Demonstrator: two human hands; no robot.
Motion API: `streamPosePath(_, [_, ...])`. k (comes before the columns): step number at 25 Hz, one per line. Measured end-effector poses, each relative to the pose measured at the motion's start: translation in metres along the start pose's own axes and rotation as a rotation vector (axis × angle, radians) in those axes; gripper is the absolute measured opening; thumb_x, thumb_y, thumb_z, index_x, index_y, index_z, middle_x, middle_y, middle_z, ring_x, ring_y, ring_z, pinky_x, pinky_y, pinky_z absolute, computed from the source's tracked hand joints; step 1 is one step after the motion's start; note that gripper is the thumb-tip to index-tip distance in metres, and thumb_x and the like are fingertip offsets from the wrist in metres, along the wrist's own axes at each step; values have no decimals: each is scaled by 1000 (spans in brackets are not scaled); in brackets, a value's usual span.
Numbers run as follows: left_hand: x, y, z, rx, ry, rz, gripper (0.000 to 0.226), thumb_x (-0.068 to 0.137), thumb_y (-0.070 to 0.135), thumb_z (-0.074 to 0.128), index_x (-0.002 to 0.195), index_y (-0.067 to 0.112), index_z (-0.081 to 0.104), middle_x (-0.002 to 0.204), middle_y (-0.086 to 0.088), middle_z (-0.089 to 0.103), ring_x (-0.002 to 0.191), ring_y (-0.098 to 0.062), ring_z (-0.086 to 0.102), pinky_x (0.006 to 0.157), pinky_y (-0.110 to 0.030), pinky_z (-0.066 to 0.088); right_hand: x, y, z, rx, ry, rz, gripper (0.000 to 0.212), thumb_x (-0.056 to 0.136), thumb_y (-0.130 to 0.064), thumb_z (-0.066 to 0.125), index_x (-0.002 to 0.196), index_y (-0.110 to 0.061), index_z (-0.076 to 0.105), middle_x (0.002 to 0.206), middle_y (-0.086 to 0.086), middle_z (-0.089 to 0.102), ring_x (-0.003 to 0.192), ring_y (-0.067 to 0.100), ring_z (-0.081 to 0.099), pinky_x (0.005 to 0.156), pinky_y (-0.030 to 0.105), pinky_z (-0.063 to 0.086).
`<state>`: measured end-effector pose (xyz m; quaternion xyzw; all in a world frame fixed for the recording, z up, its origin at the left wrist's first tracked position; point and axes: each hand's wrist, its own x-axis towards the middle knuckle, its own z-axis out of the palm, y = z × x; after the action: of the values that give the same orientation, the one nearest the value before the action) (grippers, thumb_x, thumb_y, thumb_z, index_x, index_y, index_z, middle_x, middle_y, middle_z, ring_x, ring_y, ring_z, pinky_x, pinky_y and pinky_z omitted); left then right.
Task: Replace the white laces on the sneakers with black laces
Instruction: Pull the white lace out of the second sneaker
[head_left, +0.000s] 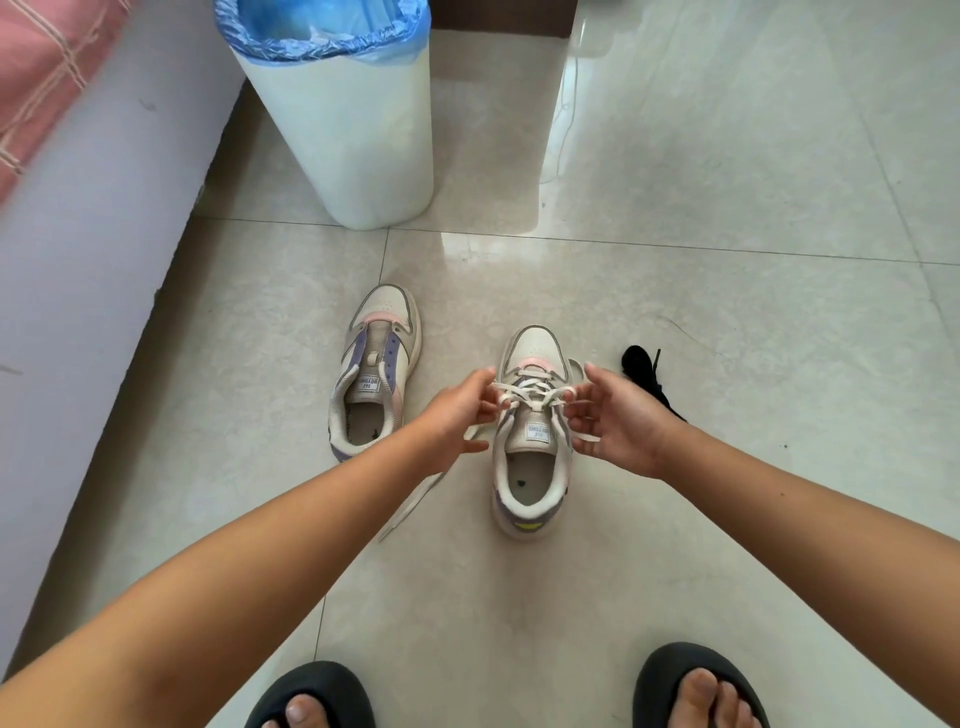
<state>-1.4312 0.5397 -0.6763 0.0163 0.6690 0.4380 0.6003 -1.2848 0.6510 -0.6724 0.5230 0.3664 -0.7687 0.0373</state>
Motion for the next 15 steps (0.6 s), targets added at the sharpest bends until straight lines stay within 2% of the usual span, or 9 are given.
streamPosePath(4, [2, 8, 5, 153, 67, 114, 33, 95, 41, 43, 71, 21, 53, 77, 5, 58, 86, -13, 53, 78, -33, 42, 1, -9, 9, -113, 49, -95, 42, 97, -42, 39, 64, -18, 47, 62, -3, 50, 60, 11, 43, 67, 29, 39])
streamPosePath(7, [2, 11, -2, -6, 49, 178, 33, 96, 34, 42, 69, 18, 51, 66, 3, 57, 72, -12, 54, 69, -29, 43, 5, -17, 6, 129, 128, -218, 44, 97, -34, 43, 57, -17, 39, 46, -6, 45, 57, 13, 42, 68, 30, 41])
streamPosePath(9, [-1, 9, -7, -36, 29, 227, 34, 97, 29, 41, 67, 16, 52, 62, 3, 59, 65, -11, 53, 63, -27, 40, 5, -18, 1, 93, 166, -245, 45, 97, -32, 44, 54, -17, 40, 45, -6, 46, 61, 13, 46, 68, 30, 42])
streamPosePath(13, [-6, 15, -14, 200, -2, 292, 34, 96, 26, 44, 66, 16, 56, 60, 8, 60, 62, -10, 47, 55, -24, 32, -1, -25, -4, 142, 53, -311, 60, 96, -30, 42, 37, -17, 44, 59, 1, 55, 65, 14, 54, 70, 30, 42])
streamPosePath(15, [-8, 24, -14, 258, -69, 223, 37, 96, 30, 44, 64, 15, 54, 57, 7, 58, 58, -11, 47, 52, -24, 30, -8, -37, -4, 193, -2, -309, 62, 95, -31, 42, 35, -16, 45, 49, 2, 50, 60, 15, 52, 70, 30, 42])
